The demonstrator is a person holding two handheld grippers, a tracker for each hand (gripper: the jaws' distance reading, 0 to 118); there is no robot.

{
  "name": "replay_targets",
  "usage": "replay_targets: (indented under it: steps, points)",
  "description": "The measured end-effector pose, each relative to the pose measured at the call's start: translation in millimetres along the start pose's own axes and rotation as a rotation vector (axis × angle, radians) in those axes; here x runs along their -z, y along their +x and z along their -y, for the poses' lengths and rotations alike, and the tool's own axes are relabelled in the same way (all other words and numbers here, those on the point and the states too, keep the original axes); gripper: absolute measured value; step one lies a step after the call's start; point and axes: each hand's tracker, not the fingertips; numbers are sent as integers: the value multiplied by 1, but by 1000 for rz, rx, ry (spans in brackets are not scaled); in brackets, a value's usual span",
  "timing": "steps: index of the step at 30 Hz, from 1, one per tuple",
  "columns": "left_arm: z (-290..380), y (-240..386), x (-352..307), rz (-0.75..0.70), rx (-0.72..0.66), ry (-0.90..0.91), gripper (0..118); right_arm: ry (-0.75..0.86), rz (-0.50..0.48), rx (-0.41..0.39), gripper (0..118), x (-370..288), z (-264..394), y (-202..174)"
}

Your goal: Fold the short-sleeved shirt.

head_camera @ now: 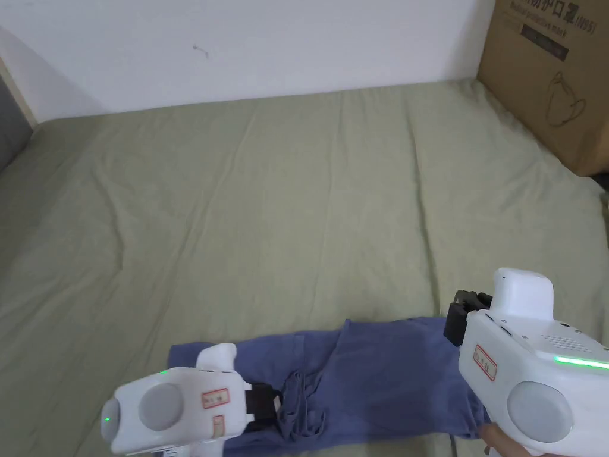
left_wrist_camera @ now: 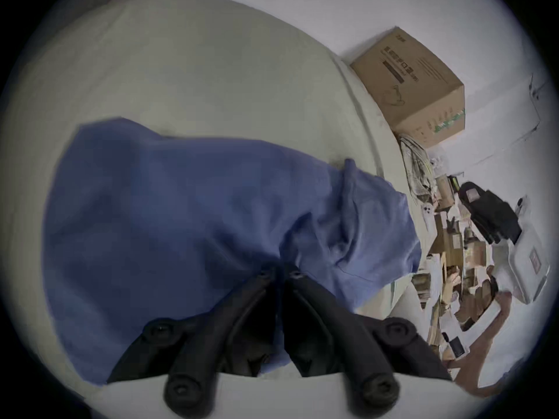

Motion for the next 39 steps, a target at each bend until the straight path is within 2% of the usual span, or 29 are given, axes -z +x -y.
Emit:
replay_targets:
  steps: [6, 9, 14, 17, 20, 23, 29, 32, 34, 35, 37, 38, 39]
  points:
    - [1, 28, 2, -42, 88, -11, 4, -3, 17, 19, 1, -1, -1, 8]
    - [1, 30, -4, 54, 74, -11, 5, 4, 21, 31, 1, -3, -3, 11]
    - [4, 39, 1, 28, 110, -39, 5, 3, 23, 33, 1, -7, -4, 11]
    - [-1, 42, -12, 110, 130, -41, 5, 6, 24, 19, 1, -10, -4, 8]
    - [-6, 35, -35, 210, 79, 10, 4, 6, 16, 13, 1, -13, -4, 4]
    - [-14, 15, -62, 230, 34, 80, 4, 6, 10, -9, 1, -15, -5, -2]
    - [-13, -66, -110, 120, -83, 163, 5, 3, -4, -42, 1, -14, -4, -16]
    - [-3, -111, -124, 129, -163, 174, 6, -10, -10, -62, 1, -9, -1, -25]
    - [5, -121, -128, 124, -219, 186, 7, -22, -15, -76, 1, -5, 0, -32]
    - [8, -131, -128, 139, -252, 189, 15, -28, -17, -82, 1, -3, 1, -36]
    - [12, -144, -119, 204, -316, 173, 61, -39, -20, -98, 1, 1, 1, -44]
    - [14, -149, -112, 234, -352, 162, 81, -44, -22, -108, 1, 4, 1, -48]
    - [16, -152, -104, 265, -370, 154, 95, -46, -25, -120, 1, 5, 1, -52]
